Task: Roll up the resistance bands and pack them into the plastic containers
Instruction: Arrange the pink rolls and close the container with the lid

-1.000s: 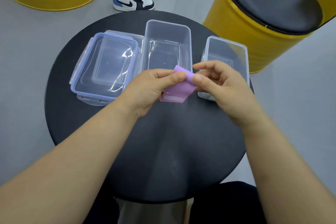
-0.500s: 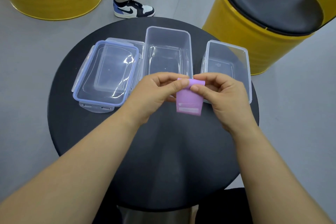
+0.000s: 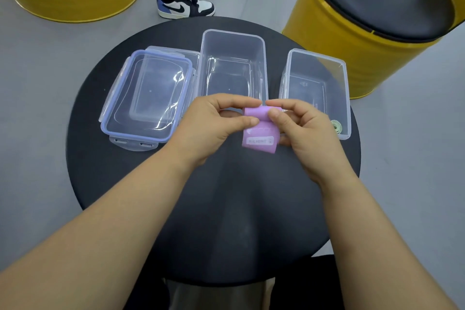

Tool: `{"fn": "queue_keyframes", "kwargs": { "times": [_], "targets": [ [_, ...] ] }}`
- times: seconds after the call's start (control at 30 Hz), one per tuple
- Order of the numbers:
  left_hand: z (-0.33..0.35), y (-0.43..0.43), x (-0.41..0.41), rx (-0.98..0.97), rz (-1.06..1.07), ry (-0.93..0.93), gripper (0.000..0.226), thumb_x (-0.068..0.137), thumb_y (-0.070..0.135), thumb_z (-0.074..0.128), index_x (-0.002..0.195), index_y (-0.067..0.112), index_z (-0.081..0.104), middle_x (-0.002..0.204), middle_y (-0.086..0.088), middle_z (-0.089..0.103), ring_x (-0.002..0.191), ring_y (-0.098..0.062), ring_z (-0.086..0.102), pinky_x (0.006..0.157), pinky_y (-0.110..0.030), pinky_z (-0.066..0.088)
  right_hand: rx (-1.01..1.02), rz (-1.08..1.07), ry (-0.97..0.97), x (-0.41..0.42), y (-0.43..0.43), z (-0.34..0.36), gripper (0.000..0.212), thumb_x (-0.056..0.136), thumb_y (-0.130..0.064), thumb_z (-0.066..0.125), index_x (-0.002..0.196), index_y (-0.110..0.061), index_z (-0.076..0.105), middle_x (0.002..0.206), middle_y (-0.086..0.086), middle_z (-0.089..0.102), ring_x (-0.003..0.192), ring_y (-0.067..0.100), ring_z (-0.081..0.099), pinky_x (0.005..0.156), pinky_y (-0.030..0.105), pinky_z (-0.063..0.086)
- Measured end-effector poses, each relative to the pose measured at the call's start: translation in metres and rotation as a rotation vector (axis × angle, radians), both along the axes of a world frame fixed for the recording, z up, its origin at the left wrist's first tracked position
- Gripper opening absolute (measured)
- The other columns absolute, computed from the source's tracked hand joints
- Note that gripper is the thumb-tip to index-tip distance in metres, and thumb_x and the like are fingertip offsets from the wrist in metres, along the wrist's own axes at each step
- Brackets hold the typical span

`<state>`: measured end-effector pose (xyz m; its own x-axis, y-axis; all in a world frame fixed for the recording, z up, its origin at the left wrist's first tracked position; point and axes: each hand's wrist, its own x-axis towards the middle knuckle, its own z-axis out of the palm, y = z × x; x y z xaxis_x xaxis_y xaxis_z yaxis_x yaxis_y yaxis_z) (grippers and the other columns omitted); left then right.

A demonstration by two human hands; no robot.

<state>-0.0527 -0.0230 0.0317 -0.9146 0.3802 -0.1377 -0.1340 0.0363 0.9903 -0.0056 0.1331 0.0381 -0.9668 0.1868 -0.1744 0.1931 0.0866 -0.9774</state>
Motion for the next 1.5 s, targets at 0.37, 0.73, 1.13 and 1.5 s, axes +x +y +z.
{"fn": "queue_keyframes", "kwargs": {
  "times": [0.37, 0.73, 1.13, 1.5],
  "targets": [
    [0.000, 0.001, 0.001, 0.012, -0.030, -0.128, 0.008, 0.087, 0.015, 0.064, 0.094, 0.017, 0.068, 0.084, 0.001, 0.072, 0.077, -0.007, 0.069, 0.066, -0.018, 0.054, -0.057, 0.003, 0.038, 0.000, 0.003, -0.006, 0.022, 0.082, -0.003, 0.066, 0.092, -0.022, 0.067, 0.081, -0.005, 0.072, 0.083, 0.014, 0.069, 0.080, 0.035, 0.056],
    [-0.004, 0.003, 0.002, 0.045, 0.020, -0.117, 0.022, 0.081, 0.000, 0.068, 0.092, 0.019, 0.068, 0.099, -0.021, 0.065, 0.075, -0.011, 0.067, 0.065, -0.020, 0.055, -0.101, 0.011, -0.016, 0.000, 0.004, -0.009, 0.027, 0.082, -0.006, 0.067, 0.100, -0.024, 0.064, 0.087, -0.004, 0.073, 0.085, 0.011, 0.070, 0.077, 0.026, 0.057],
    [-0.008, 0.008, 0.004, 0.007, 0.086, -0.043, 0.033, 0.075, -0.007, 0.070, 0.082, 0.025, 0.070, 0.076, 0.010, 0.071, 0.073, -0.003, 0.066, 0.072, -0.015, 0.052, -0.181, 0.004, -0.051, -0.001, 0.008, -0.010, 0.027, 0.084, 0.001, 0.064, 0.101, -0.021, 0.064, 0.085, -0.002, 0.074, 0.086, 0.015, 0.071, 0.078, 0.030, 0.058],
    [-0.007, 0.007, 0.006, 0.005, 0.000, -0.072, 0.033, 0.079, 0.002, 0.071, 0.099, 0.027, 0.065, 0.096, -0.001, 0.068, 0.085, -0.009, 0.068, 0.078, -0.018, 0.054, -0.199, -0.036, -0.051, 0.000, 0.006, -0.012, 0.017, 0.083, -0.003, 0.065, 0.093, -0.015, 0.068, 0.082, 0.001, 0.073, 0.082, 0.016, 0.071, 0.071, 0.024, 0.057]
  ]
}}
